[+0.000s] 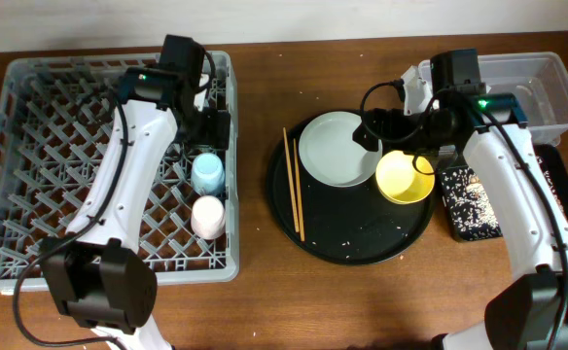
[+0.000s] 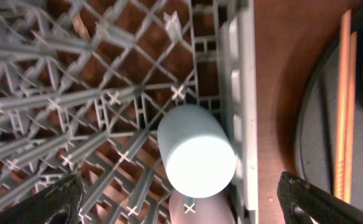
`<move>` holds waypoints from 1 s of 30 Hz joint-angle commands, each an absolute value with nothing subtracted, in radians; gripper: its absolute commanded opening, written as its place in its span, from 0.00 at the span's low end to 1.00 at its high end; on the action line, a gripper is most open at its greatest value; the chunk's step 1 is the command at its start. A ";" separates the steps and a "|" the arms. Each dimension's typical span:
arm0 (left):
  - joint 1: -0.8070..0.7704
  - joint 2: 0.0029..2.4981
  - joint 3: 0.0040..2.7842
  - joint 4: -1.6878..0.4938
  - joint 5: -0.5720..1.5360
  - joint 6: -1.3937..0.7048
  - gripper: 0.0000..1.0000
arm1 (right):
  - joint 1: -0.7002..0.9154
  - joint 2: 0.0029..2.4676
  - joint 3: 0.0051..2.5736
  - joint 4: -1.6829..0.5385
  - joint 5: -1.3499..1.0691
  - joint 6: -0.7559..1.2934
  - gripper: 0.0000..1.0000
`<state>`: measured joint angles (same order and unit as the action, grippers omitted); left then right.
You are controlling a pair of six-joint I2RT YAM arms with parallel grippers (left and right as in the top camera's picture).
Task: Sort waste into correct bins and load items into the dishwasher rack
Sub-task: 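Pass the blue cup to the left gripper and place it in the rack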
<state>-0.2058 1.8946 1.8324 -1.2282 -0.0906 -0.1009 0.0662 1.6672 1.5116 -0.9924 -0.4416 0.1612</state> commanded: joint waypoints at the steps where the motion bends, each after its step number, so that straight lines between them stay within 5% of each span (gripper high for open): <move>1: -0.205 1.892 1.864 -1.236 -0.094 -0.096 0.99 | 0.072 1.662 1.514 -0.992 -0.433 0.160 0.99; 30: -0.209 1.892 1.864 -1.236 -0.095 -0.096 0.99 | 0.073 1.662 1.514 -1.092 -0.380 0.109 0.99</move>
<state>-0.2066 1.8946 1.8450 -1.2346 -0.0902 -0.1009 0.0662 1.6672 1.5116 -1.0962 -0.3923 0.1192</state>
